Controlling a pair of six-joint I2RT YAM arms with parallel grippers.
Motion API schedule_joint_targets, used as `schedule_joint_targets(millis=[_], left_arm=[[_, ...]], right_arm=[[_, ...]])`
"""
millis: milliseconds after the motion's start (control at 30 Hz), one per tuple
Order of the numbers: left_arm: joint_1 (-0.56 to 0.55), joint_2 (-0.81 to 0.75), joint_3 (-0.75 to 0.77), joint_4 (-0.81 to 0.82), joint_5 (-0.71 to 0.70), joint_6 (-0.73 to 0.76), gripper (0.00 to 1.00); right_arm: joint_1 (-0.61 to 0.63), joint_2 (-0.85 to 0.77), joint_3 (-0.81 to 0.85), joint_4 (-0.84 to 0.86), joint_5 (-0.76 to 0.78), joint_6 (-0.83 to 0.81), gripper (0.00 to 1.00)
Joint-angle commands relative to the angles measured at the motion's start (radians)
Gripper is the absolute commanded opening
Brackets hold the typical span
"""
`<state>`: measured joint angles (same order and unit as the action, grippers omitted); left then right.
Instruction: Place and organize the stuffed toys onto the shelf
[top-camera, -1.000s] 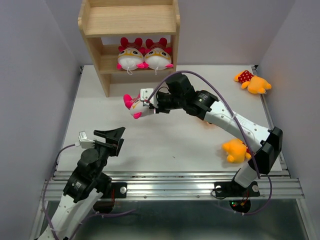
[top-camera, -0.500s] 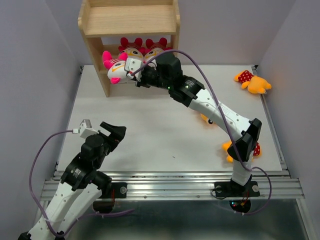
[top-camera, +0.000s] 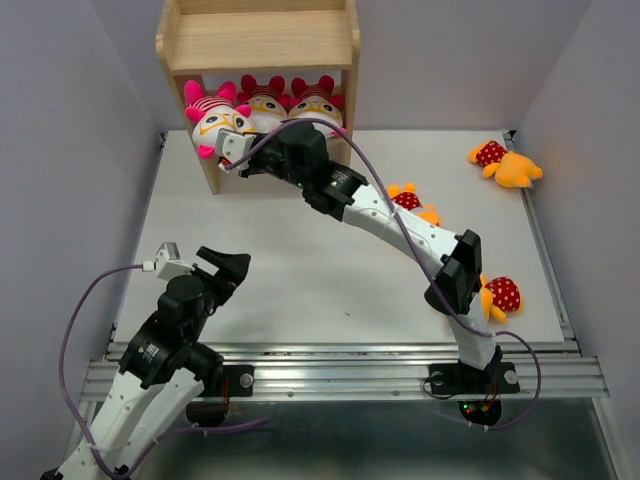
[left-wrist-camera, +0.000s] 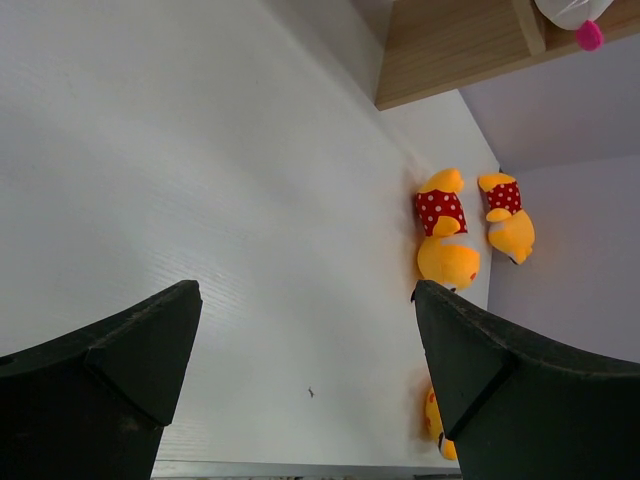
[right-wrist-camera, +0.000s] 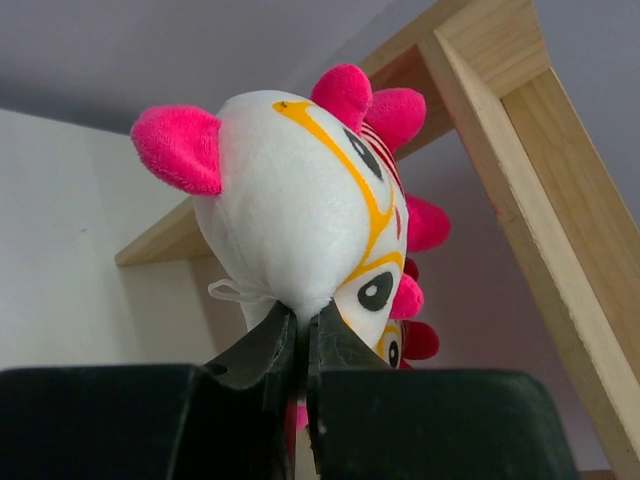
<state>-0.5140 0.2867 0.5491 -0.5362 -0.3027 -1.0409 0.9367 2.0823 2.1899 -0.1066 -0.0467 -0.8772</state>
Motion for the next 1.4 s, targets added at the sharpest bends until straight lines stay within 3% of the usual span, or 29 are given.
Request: schedule_joint_targets(millis=[0,400,767,967,1067,1167,1367], left_arm=[[0.006,0.006,-0.012,0.030,-0.013,0.010,0.99],[0.006,-0.006,-0.017,0.028,-0.013,0.002,0.99],[0.006,0.000,-0.011,0.028,-0.010,0.013,0.99],[0.006,-0.009,-0.014,0.027,-0.001,0.005,0.99],[0.006,-0.009,-0.012,0.022,-0.003,0.005,0.99],[0.006,-0.007,-0.012,0.021,-0.001,0.005,0.99],[0.006,-0.014,-0.009,0.013,-0.001,0.001,0.99]], right_arm=[[0.002,0.030,0.065,0.194,0.091,-0.084,0.01],[0.002,0.212,0.221,0.292,0.179,-0.210,0.01],[0.002,0.397,0.357,0.442,0.186,-0.324,0.10],[0.002,0.449,0.363,0.490,0.185,-0.355,0.27],[0.002,0.464,0.360,0.504,0.183,-0.365,0.47],[0.002,0.464,0.344,0.510,0.176,-0.370,0.59],[0.002,0.456,0.320,0.515,0.162,-0.371,0.76]])
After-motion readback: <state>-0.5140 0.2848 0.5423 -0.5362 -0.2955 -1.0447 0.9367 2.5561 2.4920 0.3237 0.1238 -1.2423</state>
